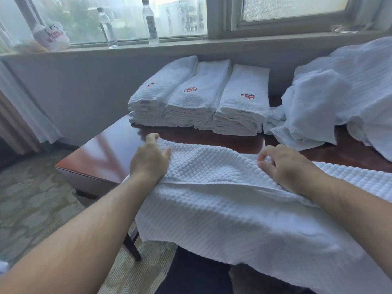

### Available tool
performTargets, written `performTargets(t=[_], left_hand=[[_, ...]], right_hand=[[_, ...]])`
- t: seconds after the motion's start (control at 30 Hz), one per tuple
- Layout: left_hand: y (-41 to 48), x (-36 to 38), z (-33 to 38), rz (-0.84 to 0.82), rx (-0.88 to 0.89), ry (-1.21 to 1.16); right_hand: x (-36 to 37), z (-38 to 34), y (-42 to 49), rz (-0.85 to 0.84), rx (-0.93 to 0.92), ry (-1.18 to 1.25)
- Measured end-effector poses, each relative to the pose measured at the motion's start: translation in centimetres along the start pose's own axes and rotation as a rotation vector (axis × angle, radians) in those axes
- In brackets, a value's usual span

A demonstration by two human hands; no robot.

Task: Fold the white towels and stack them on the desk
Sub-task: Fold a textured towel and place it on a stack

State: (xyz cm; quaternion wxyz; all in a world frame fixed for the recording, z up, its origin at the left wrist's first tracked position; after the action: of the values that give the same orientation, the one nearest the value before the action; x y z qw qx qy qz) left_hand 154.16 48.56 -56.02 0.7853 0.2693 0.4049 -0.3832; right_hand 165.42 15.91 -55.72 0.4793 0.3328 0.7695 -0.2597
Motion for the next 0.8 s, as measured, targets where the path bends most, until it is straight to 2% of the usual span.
performTargets(t=[0.2,0.33,0.43,0.53,0.6,0.73,0.8], left_hand=[[3.4,0.9,1.4,-0.027,0.050,-0.043],[5.1,0.3,0.7,-0.056,0.028,-0.098],[5.8,-0.7,-0.7,-0.047,-0.005,-0.244],[5.8,-1.2,-1.9,-0.177,-0.040,-0.326],[5.7,-1.7,-1.8,-0.201,-0.012,-0.242],[4.7,-2.1,-1.1,-0.123,0.039,0.123],[4.5,-2.0,-1.1,-0.103,0.041,0.120]], right_hand=[[-1.3,0.5,2.2,0.076,0.042,-0.005],[-1.7,-0.8,1.7,0.044,0.141,-0.094],[0.2,-2.1,-0.7,-0.126,0.212,-0.172],[1.8,-2.7,-2.5,-0.244,0.188,-0.228],[1.7,-2.7,-2.2,-0.237,0.198,-0.214],[2.1,-2.7,-1.5,-0.217,0.114,-0.240],[2.6,-2.3,-1.3,-0.193,0.098,-0.267]])
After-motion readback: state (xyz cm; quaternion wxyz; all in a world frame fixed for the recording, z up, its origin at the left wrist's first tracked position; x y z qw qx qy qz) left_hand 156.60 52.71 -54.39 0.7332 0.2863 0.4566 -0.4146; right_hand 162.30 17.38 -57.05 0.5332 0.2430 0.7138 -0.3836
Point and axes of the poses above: each hand's wrist, its own y-axis towards the middle knuckle, its own x-axis out of the palm, z = x × y, the point moved 1 cm from there along y, towards the middle knuckle, and after that the axes turned 12 degrees about -z, right-handed, at the moved point
